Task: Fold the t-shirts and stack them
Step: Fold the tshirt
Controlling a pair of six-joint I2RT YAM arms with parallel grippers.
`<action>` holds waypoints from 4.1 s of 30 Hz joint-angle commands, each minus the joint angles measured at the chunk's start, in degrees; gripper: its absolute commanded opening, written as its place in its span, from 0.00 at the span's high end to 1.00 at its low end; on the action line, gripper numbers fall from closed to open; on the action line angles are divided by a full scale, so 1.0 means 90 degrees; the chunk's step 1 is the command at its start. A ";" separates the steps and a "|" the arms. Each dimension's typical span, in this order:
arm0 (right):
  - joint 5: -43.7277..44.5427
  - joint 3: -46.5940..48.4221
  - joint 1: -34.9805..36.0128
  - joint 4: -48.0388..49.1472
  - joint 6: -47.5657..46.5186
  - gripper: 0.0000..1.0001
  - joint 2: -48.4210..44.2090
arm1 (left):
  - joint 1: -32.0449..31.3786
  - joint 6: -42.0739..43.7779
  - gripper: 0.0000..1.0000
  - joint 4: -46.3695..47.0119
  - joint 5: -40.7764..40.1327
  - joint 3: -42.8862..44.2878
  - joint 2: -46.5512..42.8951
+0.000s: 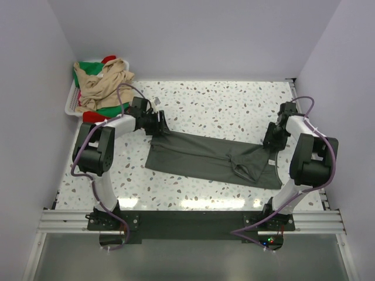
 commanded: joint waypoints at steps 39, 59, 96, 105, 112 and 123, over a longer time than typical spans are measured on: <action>0.1053 -0.0095 -0.0042 -0.0883 0.0633 0.85 0.0142 | 0.0108 0.0362 0.36 -0.0225 -0.0632 -0.0235 0.0256; 0.1181 0.0911 -0.0081 -0.1733 0.0682 0.42 -0.0667 | -0.0253 0.0743 0.35 -0.0411 -0.1013 -0.0264 -0.1197; 0.0341 0.3291 0.1316 -0.1088 0.1659 0.43 0.3254 | -0.0643 0.0333 0.34 -0.0547 -0.0300 -0.2393 -0.2136; 0.0039 0.7217 0.1384 -0.2085 0.1854 0.40 0.5307 | -0.1092 0.0176 0.34 -0.0919 0.0334 -0.2812 -0.2458; -0.0674 0.7378 0.1462 -0.1189 0.1923 0.34 0.5222 | -0.1454 0.0020 0.34 -0.0675 0.0910 -0.3223 -0.2829; -0.0792 0.6352 0.1511 -0.0874 0.1278 0.26 0.3358 | -0.1454 -0.0107 0.34 -0.0519 0.0618 -0.2901 -0.3445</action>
